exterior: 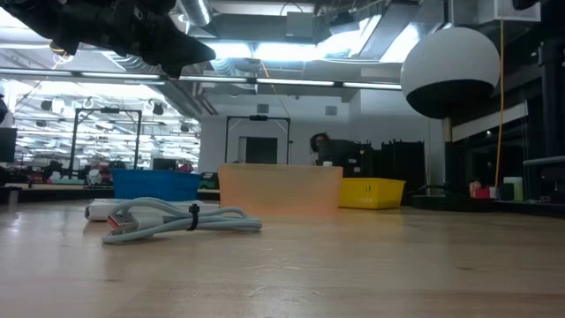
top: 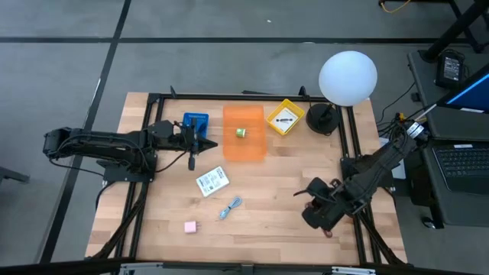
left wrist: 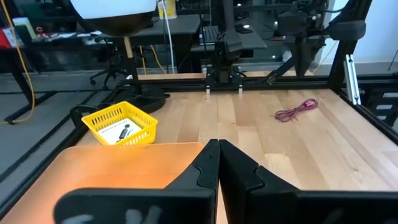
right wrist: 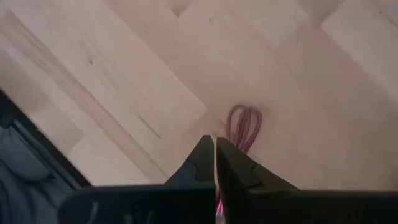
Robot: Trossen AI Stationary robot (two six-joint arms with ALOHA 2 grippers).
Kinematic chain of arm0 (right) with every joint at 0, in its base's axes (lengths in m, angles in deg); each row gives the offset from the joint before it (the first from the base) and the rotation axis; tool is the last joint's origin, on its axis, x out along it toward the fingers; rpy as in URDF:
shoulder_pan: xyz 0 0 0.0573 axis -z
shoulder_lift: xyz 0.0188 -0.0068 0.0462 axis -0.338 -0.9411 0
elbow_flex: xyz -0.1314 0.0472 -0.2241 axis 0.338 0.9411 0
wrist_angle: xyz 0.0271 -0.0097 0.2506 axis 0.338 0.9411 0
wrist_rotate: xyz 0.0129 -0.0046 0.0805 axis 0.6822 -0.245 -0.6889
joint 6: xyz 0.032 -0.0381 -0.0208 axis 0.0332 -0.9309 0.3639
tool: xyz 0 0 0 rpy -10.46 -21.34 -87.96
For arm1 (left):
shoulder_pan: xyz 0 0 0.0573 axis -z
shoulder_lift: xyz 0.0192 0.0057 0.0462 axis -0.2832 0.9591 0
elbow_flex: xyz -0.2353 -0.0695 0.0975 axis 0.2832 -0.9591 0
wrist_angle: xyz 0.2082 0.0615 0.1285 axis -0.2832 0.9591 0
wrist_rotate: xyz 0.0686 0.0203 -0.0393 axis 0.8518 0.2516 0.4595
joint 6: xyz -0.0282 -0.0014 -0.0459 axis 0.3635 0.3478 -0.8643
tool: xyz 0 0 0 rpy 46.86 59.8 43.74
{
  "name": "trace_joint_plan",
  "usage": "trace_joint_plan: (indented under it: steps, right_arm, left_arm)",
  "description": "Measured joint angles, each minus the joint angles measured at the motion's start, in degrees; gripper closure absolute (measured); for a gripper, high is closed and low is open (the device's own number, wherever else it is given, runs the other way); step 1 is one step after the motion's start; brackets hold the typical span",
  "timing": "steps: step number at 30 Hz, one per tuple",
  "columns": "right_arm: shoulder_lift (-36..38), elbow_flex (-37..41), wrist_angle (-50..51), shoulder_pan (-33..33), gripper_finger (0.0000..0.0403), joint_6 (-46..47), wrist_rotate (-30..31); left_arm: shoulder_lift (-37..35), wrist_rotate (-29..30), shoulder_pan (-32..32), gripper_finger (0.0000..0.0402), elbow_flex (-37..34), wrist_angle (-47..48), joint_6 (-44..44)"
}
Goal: Pick and place items into bin
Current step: Put the pink USB cable wire into the blue basket
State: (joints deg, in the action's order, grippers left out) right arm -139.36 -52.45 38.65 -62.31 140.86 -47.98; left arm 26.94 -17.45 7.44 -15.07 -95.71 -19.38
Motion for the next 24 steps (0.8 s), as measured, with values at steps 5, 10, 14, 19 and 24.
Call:
trace_joint_plan:
  steps: [5,10,14,19,24]
  right_arm:
    - [-2.94,0.0,0.79,-2.58,0.0403,6.94,-4.03]
    - [-7.85,0.0,0.22,-4.56,0.0403,10.53,-6.65]
    - [-10.21,0.04,-1.86,-5.14,0.0403,10.84,-7.73]
    - [-12.06,0.04,-4.38,-5.59,0.0403,11.28,-9.19]
    - [-13.77,0.03,-4.52,-6.82,0.0402,14.03,-9.03]
  left_arm:
    - [0.0,0.02,-0.02,0.0398,0.0,-0.04,2.43]
    - [0.02,0.02,-0.02,0.04,0.02,-0.11,2.48]
    - [0.02,0.04,-0.02,0.0399,0.02,-0.11,2.76]
    - [0.02,0.04,-0.02,0.0399,0.02,-0.11,2.78]
    - [0.02,0.04,-0.02,0.04,0.02,-0.11,2.78]
